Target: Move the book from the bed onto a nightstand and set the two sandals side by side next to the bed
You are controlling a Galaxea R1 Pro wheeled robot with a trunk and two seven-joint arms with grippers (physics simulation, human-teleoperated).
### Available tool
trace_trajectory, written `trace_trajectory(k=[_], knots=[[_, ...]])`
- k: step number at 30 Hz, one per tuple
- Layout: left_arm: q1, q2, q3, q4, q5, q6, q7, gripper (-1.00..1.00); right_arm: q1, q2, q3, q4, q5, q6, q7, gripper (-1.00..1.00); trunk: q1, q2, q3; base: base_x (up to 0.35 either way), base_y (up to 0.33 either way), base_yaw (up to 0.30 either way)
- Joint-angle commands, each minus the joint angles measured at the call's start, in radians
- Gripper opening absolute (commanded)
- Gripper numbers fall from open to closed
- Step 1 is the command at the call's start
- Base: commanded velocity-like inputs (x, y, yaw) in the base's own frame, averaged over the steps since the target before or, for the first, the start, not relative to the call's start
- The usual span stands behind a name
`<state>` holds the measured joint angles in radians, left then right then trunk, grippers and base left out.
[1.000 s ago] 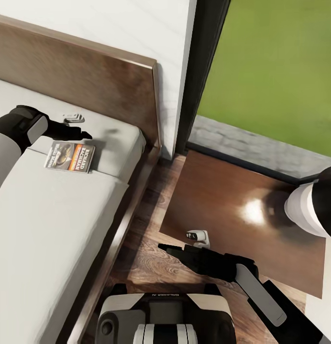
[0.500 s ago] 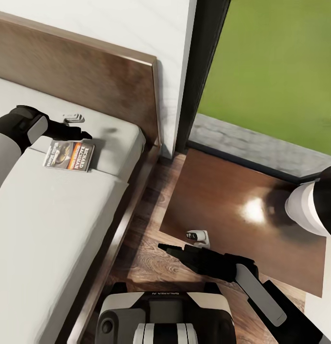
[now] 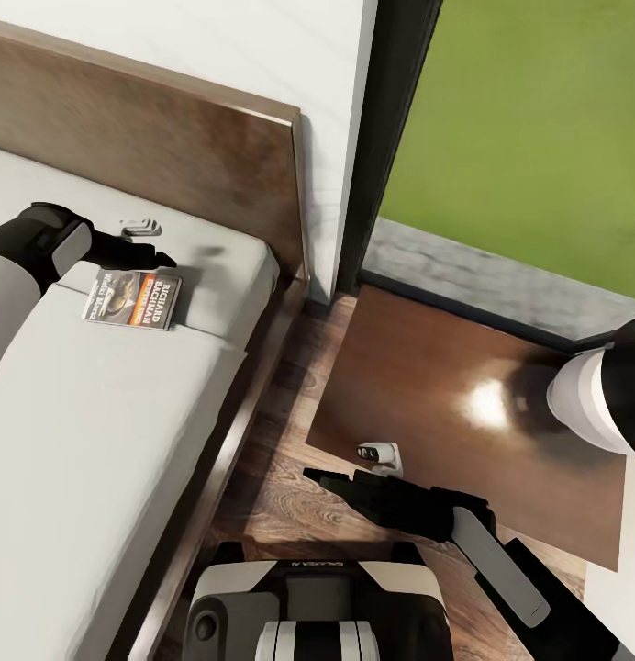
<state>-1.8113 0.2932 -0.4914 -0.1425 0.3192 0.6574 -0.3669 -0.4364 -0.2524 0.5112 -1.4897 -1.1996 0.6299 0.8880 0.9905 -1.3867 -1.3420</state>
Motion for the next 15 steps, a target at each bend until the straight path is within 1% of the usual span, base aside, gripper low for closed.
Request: trace_trajectory(k=[1,15], knots=[[0.0,0.001,-0.008,-0.002,0.009,0.005,-0.001,1.0,-0.001,-0.001,0.002,0.0,-0.009,0.007,-0.002,1.0,0.0,0.0,0.0,0.0,0.0,0.0],[0.0,0.001,-0.01,-0.002,0.009,0.003,0.003,1.0,-0.001,-0.001,0.002,0.0,-0.008,0.007,-0.001,1.0,0.0,0.0,0.0,0.0,0.0,0.0]])
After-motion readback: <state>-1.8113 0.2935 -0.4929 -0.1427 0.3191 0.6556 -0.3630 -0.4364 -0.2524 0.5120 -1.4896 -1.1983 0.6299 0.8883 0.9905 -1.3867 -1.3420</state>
